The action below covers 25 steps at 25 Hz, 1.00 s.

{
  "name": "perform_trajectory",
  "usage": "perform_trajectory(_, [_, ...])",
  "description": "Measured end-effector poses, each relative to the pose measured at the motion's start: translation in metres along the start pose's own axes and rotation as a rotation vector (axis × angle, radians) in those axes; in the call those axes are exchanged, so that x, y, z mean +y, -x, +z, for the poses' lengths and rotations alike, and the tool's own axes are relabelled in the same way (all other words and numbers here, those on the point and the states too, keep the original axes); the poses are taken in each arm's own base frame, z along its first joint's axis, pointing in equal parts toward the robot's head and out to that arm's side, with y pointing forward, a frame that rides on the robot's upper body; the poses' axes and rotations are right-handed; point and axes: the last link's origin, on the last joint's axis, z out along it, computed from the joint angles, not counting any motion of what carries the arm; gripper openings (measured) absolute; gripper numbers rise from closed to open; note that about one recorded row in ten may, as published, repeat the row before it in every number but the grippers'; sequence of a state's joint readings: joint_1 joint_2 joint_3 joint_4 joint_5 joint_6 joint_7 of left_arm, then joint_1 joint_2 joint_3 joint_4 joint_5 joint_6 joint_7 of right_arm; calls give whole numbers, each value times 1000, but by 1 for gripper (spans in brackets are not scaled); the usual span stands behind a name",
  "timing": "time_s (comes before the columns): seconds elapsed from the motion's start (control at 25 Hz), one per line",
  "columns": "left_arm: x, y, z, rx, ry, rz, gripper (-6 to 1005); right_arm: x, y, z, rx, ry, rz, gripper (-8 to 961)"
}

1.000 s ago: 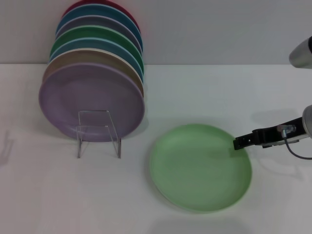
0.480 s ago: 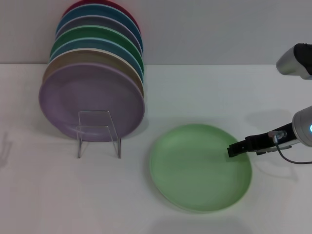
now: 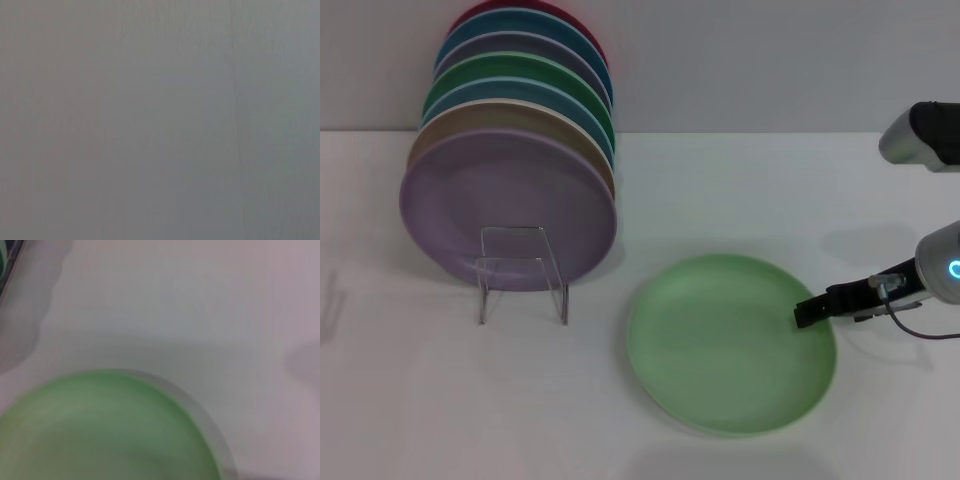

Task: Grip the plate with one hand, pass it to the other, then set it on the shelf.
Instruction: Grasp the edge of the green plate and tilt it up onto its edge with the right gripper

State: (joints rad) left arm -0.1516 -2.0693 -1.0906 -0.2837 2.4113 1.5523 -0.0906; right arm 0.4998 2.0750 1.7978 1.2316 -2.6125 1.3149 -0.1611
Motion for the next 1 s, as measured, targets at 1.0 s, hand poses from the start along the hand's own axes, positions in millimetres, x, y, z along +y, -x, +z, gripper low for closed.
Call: perform_trajectory(1.0, [1, -1, 0, 6, 3, -1, 749, 14, 0, 6, 23, 2, -38, 635])
